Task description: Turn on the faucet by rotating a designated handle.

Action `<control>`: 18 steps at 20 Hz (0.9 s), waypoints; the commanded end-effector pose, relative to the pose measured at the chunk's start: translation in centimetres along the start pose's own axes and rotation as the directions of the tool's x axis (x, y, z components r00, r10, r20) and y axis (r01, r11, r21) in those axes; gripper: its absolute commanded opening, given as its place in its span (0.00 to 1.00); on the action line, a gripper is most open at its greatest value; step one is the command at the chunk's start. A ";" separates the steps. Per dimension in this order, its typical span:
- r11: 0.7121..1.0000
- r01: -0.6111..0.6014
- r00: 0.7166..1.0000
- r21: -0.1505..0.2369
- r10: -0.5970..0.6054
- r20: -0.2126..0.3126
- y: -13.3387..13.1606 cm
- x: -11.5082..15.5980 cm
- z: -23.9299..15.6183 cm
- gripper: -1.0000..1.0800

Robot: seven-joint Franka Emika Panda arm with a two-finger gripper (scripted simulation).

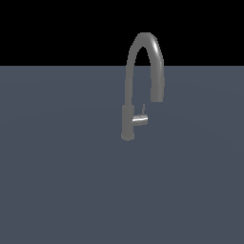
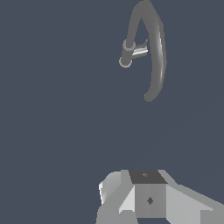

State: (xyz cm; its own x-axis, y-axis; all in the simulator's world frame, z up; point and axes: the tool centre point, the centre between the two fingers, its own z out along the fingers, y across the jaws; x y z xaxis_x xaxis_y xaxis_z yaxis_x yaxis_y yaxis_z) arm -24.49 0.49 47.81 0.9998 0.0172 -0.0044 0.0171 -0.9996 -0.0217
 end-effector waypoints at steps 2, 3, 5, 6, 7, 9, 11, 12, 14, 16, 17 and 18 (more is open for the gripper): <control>1.000 0.000 1.000 0.000 0.000 0.000 0.0 0.0 0.0 0.00; 1.000 -0.001 1.000 0.001 0.001 0.001 0.0 0.1 0.0 0.00; 1.000 -0.004 1.000 0.004 0.004 0.005 0.0 0.2 0.0 0.00; 1.000 -0.006 1.000 0.006 0.006 0.008 0.0 0.3 0.0 0.00; 1.000 -0.009 1.000 0.009 0.009 0.011 0.0 0.5 0.0 0.00; 1.000 -0.017 1.000 0.016 0.016 0.020 0.0 0.9 0.0 0.00; 0.999 -0.026 0.999 0.024 0.026 0.032 0.0 1.3 0.1 0.00; 0.999 -0.032 0.999 0.029 0.031 0.038 0.0 1.6 0.1 0.00; 0.998 -0.045 0.998 0.041 0.043 0.054 0.0 2.3 0.2 0.00; 0.997 -0.061 0.996 0.054 0.057 0.073 0.0 3.0 0.2 0.00; 0.996 -0.070 0.994 0.061 0.065 0.083 0.1 3.5 0.3 0.00; 0.994 -0.079 0.993 0.069 0.073 0.095 0.1 3.9 0.4 0.00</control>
State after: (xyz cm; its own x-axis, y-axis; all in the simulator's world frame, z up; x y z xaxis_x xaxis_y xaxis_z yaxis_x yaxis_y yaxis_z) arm -21.21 0.50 47.54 0.9955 -0.0423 -0.0842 -0.0490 -0.9956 -0.0793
